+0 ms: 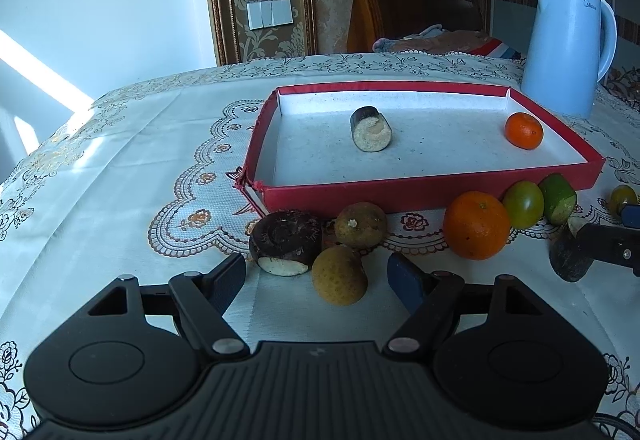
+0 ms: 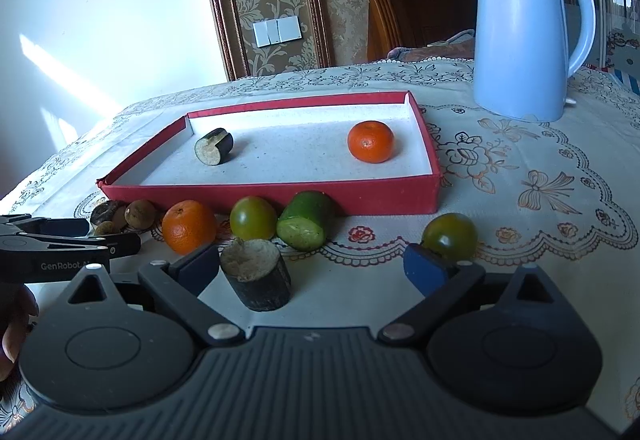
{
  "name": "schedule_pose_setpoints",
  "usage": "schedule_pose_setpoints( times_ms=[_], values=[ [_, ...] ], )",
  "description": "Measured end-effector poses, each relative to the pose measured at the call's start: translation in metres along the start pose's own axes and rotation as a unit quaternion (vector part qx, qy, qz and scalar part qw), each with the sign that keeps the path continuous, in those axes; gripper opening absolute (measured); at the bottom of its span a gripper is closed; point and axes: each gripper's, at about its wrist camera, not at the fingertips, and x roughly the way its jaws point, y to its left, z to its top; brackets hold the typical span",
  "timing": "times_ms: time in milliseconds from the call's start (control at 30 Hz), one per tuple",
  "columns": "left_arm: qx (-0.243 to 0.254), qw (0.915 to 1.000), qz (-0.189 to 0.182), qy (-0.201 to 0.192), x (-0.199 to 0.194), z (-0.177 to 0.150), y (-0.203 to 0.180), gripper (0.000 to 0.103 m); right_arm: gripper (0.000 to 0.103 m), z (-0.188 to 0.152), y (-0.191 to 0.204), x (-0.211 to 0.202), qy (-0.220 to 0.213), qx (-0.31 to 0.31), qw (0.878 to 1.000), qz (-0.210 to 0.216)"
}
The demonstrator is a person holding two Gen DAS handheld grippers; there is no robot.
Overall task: Organize fruits
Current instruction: 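Move the left gripper to the brown kiwi while the right gripper approaches the cut chunk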
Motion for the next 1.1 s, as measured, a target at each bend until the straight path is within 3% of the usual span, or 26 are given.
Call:
schedule_pose_setpoints(
  times_ms=[267, 700, 833, 933, 1100],
  values=[
    [-0.01, 0.9999, 0.006, -0.005, -0.001, 0.0, 0.003, 0.058, 0.1, 0.0, -0.001, 0.002, 0.004, 0.002, 1.0, -0.001],
    [0.0, 1.0, 0.005, -0.007, -0.007, -0.003, -0.001, 0.051, 0.101, 0.0, -0.003, 0.003, 0.007, 0.005, 1.0, 0.003],
    [-0.001, 0.9997, -0.015, -0.017, -0.016, -0.01, -0.001, 0.039, 0.101, 0.0, -0.004, 0.003, 0.007, 0.009, 1.0, 0.004],
    [0.006, 0.9995, -0.013, -0.029, -0.02, -0.011, -0.003, 0.039, 0.102, 0.0, -0.004, 0.004, 0.008, 0.009, 1.0, 0.004],
    [0.02, 0.9996, -0.016, -0.012, -0.013, -0.008, -0.01, 0.039, 0.102, 0.0, -0.004, 0.004, 0.008, 0.008, 1.0, 0.003]
  ],
)
